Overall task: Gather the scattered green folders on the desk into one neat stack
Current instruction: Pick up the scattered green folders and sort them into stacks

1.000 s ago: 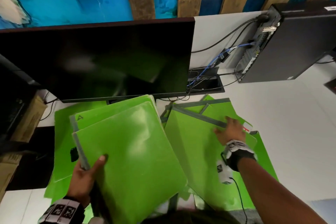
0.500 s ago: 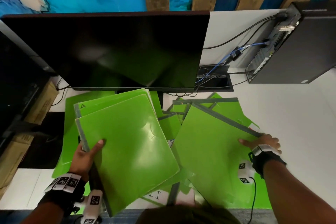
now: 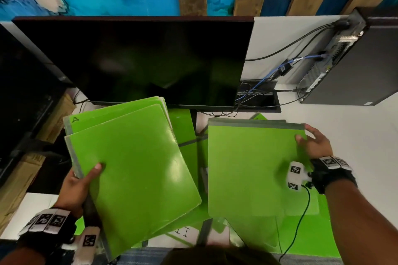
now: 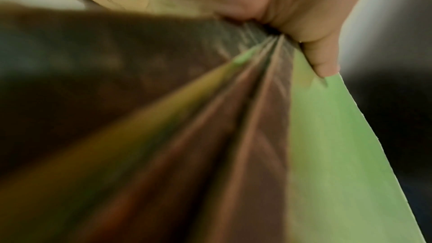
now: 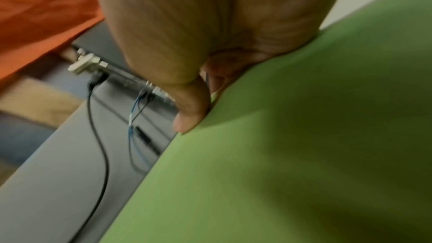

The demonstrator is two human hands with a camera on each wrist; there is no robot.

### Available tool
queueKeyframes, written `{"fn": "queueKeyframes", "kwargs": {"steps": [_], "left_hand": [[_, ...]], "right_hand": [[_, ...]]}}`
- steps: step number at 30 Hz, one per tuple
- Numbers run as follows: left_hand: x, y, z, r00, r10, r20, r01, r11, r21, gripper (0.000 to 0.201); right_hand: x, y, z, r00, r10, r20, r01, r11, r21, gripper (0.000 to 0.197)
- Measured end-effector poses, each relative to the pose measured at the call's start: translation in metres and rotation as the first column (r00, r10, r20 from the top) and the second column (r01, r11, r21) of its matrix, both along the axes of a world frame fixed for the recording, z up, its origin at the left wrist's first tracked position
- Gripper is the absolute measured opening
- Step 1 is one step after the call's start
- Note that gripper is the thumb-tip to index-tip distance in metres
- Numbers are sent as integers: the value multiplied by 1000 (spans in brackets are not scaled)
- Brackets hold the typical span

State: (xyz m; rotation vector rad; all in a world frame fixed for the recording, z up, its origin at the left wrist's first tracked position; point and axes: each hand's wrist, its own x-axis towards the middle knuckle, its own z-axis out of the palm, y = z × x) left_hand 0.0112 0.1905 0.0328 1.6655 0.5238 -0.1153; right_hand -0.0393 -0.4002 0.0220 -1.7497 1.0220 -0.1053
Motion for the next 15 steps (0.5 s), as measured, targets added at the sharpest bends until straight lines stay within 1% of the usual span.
{"fn": "queueKeyframes", "kwargs": {"steps": [4, 6, 8, 11, 13, 15], "left_hand": [[-4, 28, 15, 999, 40, 8, -40, 999, 9, 14], [-9, 41, 21, 999, 54, 0, -54, 998, 27, 12], [-15, 52, 24, 998, 67, -11, -67, 997, 33, 12], [-26, 62, 23, 996, 89, -15, -88, 994, 62, 10], [-34, 67, 19, 993, 112, -35, -109, 991, 76, 8], [-41, 71, 15, 990, 128, -55, -124, 990, 67, 9]], "right_hand": [[28, 57, -9, 973, 211, -93, -216, 975, -49, 52], [38, 93, -17, 946, 304, -112, -312, 948, -67, 57], [46, 125, -25, 909, 397, -125, -405, 913, -49, 60], [57, 155, -31, 870, 475, -129, -474, 879, 43, 64], [63, 162, -35, 850, 506, -143, -505, 862, 46, 65], [66, 160, -35, 830, 525, -191, -529, 848, 31, 64]]}}
